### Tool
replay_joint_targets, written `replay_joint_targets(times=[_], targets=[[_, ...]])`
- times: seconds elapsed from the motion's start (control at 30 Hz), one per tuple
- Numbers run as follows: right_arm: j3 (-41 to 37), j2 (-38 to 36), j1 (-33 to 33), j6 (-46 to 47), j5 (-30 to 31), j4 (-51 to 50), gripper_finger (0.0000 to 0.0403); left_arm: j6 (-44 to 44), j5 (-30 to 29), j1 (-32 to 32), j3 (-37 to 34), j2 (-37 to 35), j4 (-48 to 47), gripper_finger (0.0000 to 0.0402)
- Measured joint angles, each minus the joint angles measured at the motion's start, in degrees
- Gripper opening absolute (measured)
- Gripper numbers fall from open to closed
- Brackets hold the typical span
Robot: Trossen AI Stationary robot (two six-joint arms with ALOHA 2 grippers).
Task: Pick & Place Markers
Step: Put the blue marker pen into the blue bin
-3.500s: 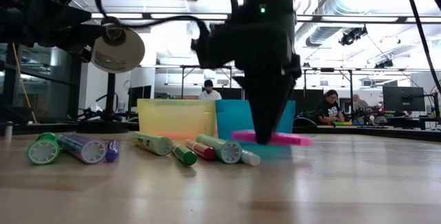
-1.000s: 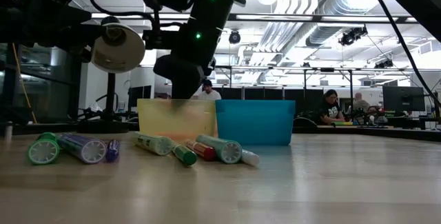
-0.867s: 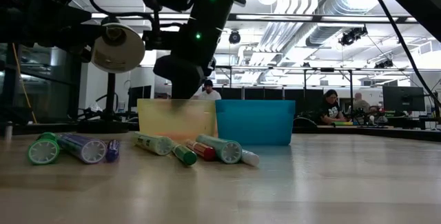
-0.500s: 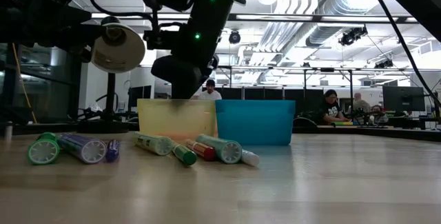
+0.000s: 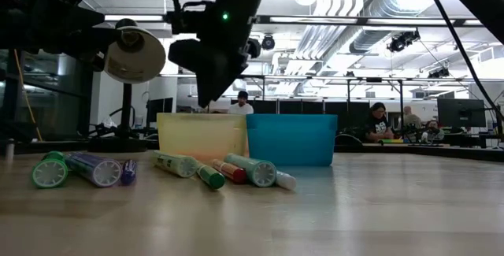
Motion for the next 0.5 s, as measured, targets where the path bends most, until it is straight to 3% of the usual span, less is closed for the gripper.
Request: replay_joint_targets(times=[0.17, 0.5], targets=[[1.1, 0.0, 1.8, 7.0, -1.1, -5.7, 0.0187, 0.0, 0.0, 0.0, 0.0, 0.0, 0.0, 0.017], [1.6, 0.0, 4.8, 18.4, -11.5, -13.5, 0.0188, 0.0, 0.0, 0.0, 0.0, 0.0, 0.0, 0.017]])
